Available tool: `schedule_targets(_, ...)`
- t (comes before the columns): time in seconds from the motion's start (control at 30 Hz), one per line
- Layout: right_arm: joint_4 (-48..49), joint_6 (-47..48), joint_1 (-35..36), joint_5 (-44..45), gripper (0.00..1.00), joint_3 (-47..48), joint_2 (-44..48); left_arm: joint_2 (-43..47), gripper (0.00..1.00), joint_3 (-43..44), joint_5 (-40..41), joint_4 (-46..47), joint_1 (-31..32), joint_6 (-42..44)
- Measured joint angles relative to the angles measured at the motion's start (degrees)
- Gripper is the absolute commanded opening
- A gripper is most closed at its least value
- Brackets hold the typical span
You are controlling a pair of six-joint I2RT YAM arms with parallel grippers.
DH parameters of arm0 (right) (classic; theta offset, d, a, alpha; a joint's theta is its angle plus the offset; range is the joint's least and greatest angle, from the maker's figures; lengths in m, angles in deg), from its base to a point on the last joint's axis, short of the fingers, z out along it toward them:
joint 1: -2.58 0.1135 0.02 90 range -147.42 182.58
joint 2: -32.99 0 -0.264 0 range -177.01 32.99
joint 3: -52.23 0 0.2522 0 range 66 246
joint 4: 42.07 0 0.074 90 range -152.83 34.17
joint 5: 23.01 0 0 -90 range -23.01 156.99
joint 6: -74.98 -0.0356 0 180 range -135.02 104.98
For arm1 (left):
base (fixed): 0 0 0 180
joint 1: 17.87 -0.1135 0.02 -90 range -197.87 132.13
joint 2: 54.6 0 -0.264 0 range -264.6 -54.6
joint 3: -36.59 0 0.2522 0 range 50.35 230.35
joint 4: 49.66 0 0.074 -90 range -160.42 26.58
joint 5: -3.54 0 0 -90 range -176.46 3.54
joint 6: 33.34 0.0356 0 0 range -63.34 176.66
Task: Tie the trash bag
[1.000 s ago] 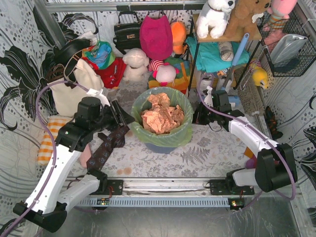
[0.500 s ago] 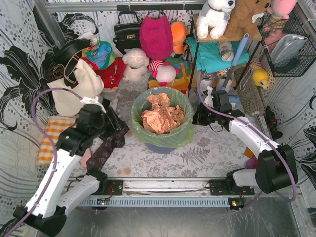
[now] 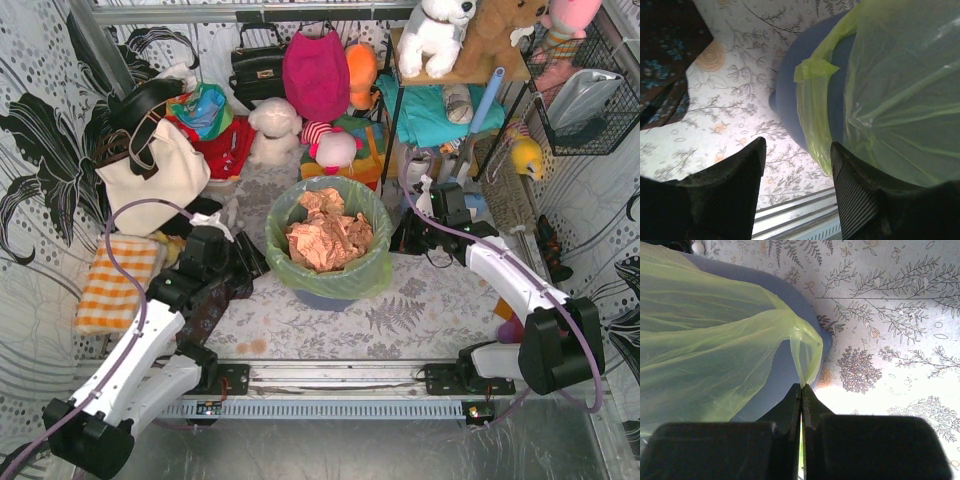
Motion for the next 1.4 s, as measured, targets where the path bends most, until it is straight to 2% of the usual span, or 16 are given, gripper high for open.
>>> schedule_targets(0.23,-0.2,-0.02,0.0,-0.02,0.0,0.0,0.17,-0.39,0.65,-8.35,-3.89,10.21,0.0,-2.89)
schedule_targets(0.4,-0.2,-0.02,0.0,-0.02,0.0,0.0,0.39,-0.83,0.51,-12.44,-5.51,16.0,0.0,-4.09)
schedule_targets(0.5,-0.17,-0.02,0.0,-0.02,0.0,0.0,0.39,-1.27,0.33,-14.36,-5.57,17.68,0.0,-4.26)
schedule_targets(0.6,-0.17,-0.02,0.0,-0.02,0.0,0.0,0.42,-1.77,0.19,-15.28,-5.57,17.55,0.0,-4.33)
schedule_targets(0.67,-0.17,-0.02,0.0,-0.02,0.0,0.0,0.48,-1.9,0.17,-15.17,-5.49,17.31,0.0,-4.2)
schedule_targets(0.77,-0.17,-0.04,0.0,-0.02,0.0,0.0,0.72,-1.55,0.2,-13.7,-4.96,15.04,0.0,-3.82)
schedule_targets(0.93,-0.17,-0.04,0.0,-0.02,0.0,0.0,1.14,1.25,0.4,-8.04,-2.03,11.23,0.0,-3.13)
schedule_targets(1.0,-0.17,-0.04,0.0,-0.02,0.0,0.0,1.18,2.1,0.45,-6.62,-1.29,11.26,0.0,-2.93)
schedule_targets(1.23,-0.15,-0.07,0.0,-0.04,0.0,0.0,1.18,-0.07,0.55,-9.11,-1.75,14.34,0.0,-3.21)
schedule_targets(1.4,-0.15,-0.07,0.0,-0.04,0.0,0.0,1.18,-2.36,0.54,-13.64,-4.72,18.51,0.0,-4.04)
